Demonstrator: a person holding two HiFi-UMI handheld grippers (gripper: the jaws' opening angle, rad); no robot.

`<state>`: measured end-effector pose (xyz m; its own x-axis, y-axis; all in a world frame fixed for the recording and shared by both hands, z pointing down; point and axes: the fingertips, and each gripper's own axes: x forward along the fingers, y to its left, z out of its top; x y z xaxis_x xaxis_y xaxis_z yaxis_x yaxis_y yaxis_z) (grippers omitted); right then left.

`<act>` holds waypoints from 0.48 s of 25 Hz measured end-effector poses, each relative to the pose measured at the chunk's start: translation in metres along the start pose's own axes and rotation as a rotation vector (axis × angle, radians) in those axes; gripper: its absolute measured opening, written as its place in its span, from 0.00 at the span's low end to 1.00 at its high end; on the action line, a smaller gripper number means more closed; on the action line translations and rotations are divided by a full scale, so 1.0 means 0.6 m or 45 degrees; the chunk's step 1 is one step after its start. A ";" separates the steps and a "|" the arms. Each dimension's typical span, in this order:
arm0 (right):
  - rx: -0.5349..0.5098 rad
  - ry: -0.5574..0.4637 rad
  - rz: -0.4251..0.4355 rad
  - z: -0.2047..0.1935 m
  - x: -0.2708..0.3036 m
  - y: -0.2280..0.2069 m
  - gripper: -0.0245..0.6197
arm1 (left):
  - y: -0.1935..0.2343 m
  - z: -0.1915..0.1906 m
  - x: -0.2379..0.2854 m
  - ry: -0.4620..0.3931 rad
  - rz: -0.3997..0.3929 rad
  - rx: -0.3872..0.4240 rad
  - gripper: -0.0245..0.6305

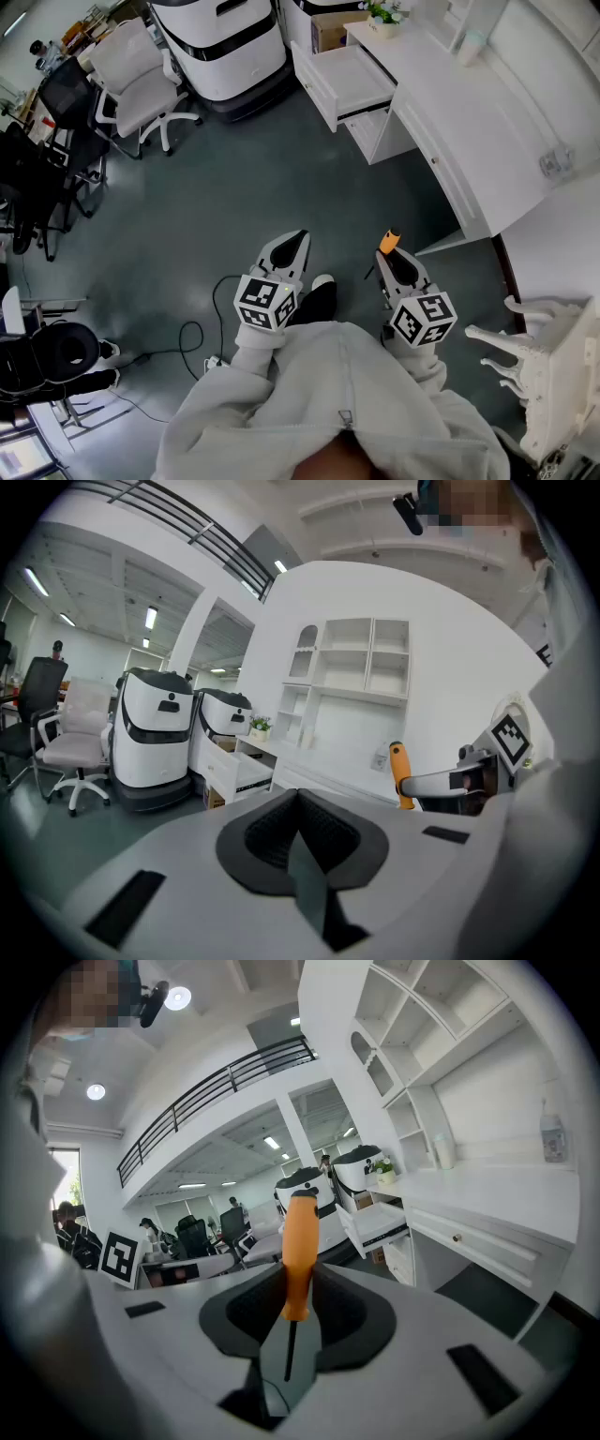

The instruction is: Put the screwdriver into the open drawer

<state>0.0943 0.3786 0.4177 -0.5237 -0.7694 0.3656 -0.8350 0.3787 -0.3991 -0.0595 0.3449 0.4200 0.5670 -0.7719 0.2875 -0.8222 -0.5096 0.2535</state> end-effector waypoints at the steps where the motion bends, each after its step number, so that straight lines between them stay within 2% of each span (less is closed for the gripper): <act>1: 0.002 -0.001 0.003 -0.007 -0.018 0.005 0.20 | -0.013 -0.008 -0.013 0.002 0.006 -0.003 0.06; 8: 0.021 0.015 0.008 -0.075 -0.128 0.032 0.20 | -0.097 -0.069 -0.100 0.024 0.020 -0.016 0.06; 12: 0.071 -0.019 0.033 -0.096 -0.169 0.051 0.20 | -0.128 -0.087 -0.138 0.023 0.018 0.006 0.06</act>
<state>0.1122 0.4976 0.4171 -0.5419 -0.7675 0.3424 -0.8105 0.3695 -0.4545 -0.0405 0.4677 0.4250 0.5564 -0.7720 0.3072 -0.8302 -0.5009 0.2448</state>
